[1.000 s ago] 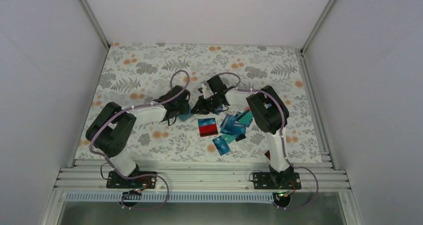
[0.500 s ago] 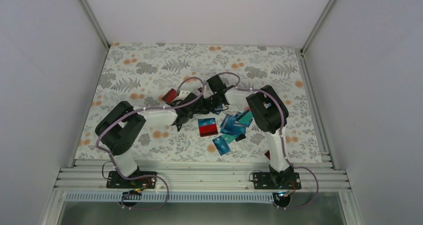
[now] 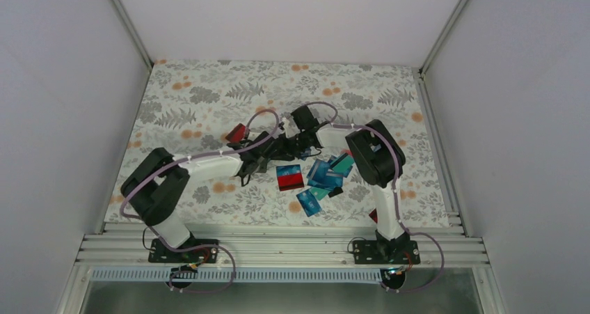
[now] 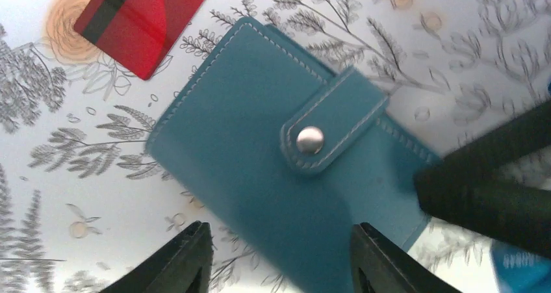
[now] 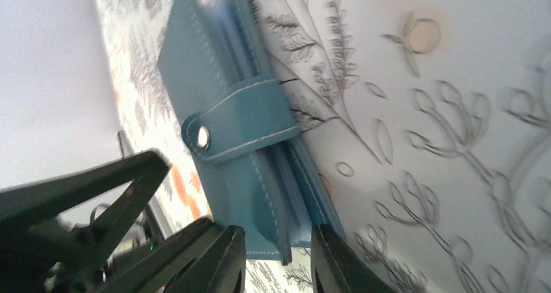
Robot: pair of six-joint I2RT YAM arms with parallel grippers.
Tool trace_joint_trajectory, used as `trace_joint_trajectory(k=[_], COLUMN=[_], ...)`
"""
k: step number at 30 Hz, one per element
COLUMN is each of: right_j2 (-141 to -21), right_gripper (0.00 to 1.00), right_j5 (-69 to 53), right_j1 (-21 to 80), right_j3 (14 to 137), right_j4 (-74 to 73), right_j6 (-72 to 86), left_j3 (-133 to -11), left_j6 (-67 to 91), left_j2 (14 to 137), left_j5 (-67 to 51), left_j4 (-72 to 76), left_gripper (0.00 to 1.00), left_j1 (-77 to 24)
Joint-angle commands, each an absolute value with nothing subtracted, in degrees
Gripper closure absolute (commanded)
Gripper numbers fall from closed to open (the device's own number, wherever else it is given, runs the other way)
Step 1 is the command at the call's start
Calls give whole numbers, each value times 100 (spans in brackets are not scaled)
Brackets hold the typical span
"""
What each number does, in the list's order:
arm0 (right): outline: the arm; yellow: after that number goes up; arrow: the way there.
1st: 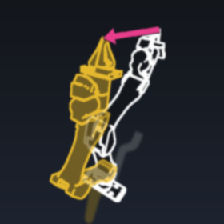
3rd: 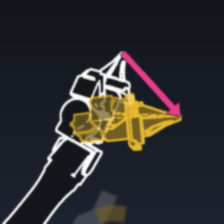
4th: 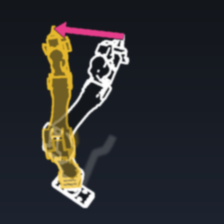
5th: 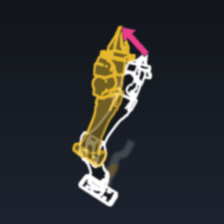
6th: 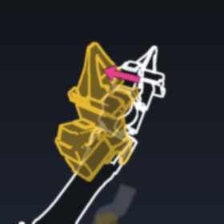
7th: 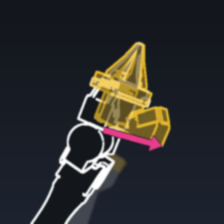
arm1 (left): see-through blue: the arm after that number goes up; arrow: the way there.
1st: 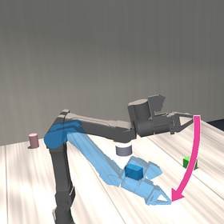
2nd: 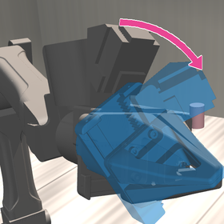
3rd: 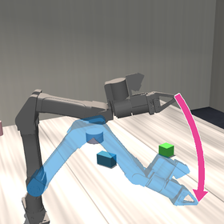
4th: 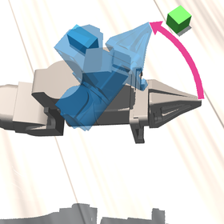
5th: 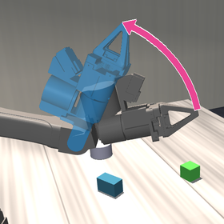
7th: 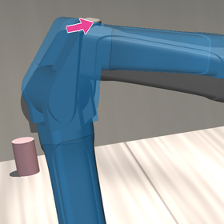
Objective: Put the credit cards into the card holder
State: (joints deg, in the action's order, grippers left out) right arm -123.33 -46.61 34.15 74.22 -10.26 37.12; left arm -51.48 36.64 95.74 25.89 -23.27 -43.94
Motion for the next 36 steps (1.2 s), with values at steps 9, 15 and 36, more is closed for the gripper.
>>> trace_joint_trajectory(k=[9, 15, 36], right_j2=[-10291, -8965, -6453], right_gripper=[0, 0, 0], right_j5=[-3728, -2482, 2280], right_j1=[3378, 3189, 1888], right_j3=[7439, 7927, 5247], right_j4=[-2374, -3090, -1057], right_j6=[2744, 2581, 1182], left_j3=[-6102, -6875, -3068], left_j6=[3261, 2654, -360], left_j2=[7956, 7170, 5251], left_j5=[2496, 3201, 2797], left_j4=[-4009, -4073, 1448], left_gripper=[0, 0, 0], left_j1=[-4353, -4351, -1714])
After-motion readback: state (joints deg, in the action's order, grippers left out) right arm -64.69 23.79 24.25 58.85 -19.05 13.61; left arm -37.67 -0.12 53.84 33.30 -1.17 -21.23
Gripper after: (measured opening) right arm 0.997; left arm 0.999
